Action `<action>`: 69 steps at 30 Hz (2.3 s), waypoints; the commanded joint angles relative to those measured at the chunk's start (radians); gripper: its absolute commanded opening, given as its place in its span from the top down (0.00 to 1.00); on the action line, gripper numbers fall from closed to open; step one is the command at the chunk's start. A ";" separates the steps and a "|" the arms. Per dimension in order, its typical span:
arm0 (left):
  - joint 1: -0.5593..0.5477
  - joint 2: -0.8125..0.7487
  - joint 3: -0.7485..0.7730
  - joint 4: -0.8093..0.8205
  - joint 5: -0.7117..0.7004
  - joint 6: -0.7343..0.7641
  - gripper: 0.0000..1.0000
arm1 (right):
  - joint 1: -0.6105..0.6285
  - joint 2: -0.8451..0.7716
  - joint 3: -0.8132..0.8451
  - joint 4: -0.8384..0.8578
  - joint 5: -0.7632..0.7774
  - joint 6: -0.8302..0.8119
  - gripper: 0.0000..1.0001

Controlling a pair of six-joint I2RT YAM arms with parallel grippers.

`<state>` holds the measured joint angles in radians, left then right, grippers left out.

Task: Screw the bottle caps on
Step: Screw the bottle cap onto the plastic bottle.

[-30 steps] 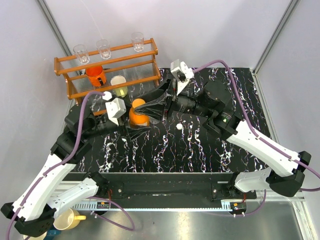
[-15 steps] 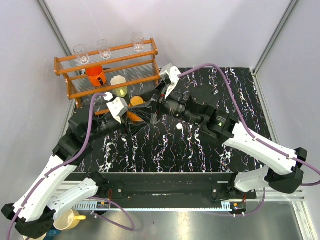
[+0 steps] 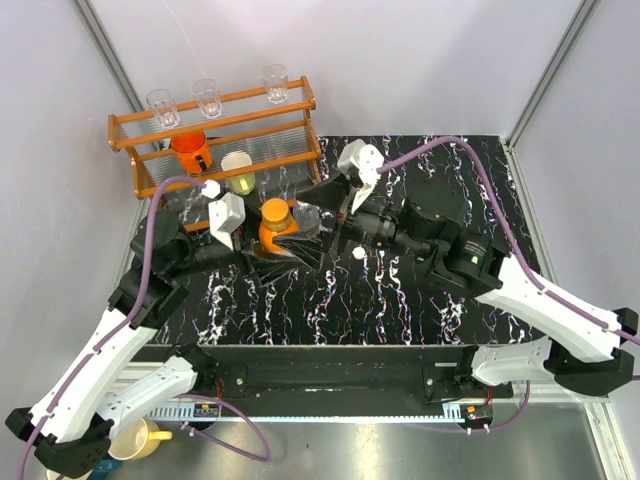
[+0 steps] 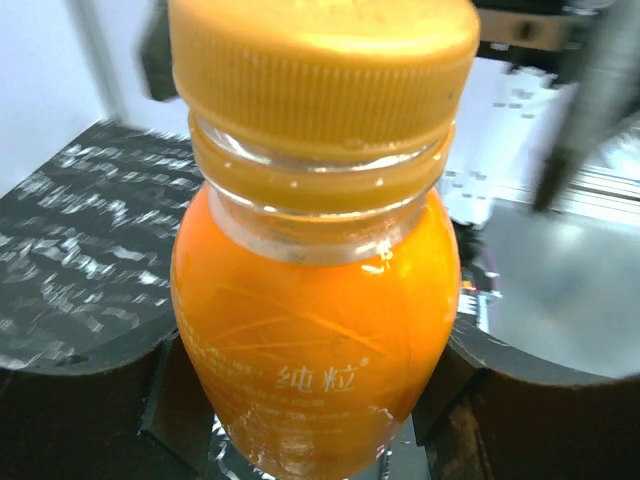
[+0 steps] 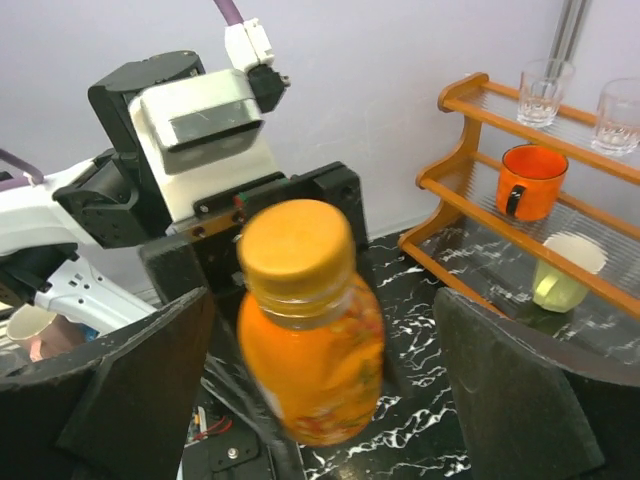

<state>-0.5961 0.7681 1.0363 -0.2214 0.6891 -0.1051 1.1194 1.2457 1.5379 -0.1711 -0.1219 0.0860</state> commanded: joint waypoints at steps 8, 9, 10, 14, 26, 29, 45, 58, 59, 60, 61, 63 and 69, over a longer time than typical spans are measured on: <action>0.002 -0.003 -0.068 0.306 0.624 -0.222 0.88 | 0.010 -0.129 0.027 -0.048 -0.229 -0.163 0.00; 0.004 -0.003 -0.070 0.306 0.629 -0.225 0.87 | 0.010 -0.120 0.043 -0.050 -0.296 -0.161 0.00; 0.002 0.000 -0.070 0.309 0.629 -0.226 0.87 | 0.010 -0.103 0.051 -0.048 -0.335 -0.160 0.00; 0.002 0.005 -0.067 0.309 0.625 -0.235 0.86 | 0.008 -0.057 0.080 -0.053 -0.464 -0.155 0.00; 0.001 0.000 -0.097 0.409 0.681 -0.326 0.85 | 0.010 0.020 0.096 0.005 -0.591 -0.126 0.00; -0.005 -0.001 -0.101 0.412 0.696 -0.331 0.85 | 0.010 0.032 0.088 0.050 -0.627 -0.105 0.01; -0.004 -0.027 -0.125 0.404 0.668 -0.300 0.83 | 0.008 0.084 0.071 0.234 -0.711 0.014 0.13; -0.004 -0.033 -0.107 0.344 0.630 -0.237 0.82 | -0.023 0.115 0.090 0.206 -0.711 0.060 0.29; -0.004 -0.033 -0.107 0.343 0.630 -0.237 0.82 | -0.023 0.116 0.090 0.202 -0.705 0.060 0.29; -0.004 -0.033 -0.105 0.343 0.630 -0.235 0.82 | -0.023 0.116 0.093 0.197 -0.703 0.057 0.29; -0.005 -0.033 -0.105 0.343 0.629 -0.234 0.82 | -0.024 0.115 0.093 0.193 -0.699 0.051 0.29; -0.004 -0.032 -0.104 0.343 0.626 -0.234 0.82 | -0.024 0.120 0.102 0.177 -0.688 0.041 0.29; -0.004 -0.030 -0.105 0.343 0.612 -0.232 0.82 | -0.026 0.116 0.103 0.179 -0.679 0.035 0.35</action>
<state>-0.5976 0.7460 0.9070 0.0975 1.3277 -0.3656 1.1030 1.3708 1.5970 0.0025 -0.8112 0.1280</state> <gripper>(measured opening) 0.657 0.671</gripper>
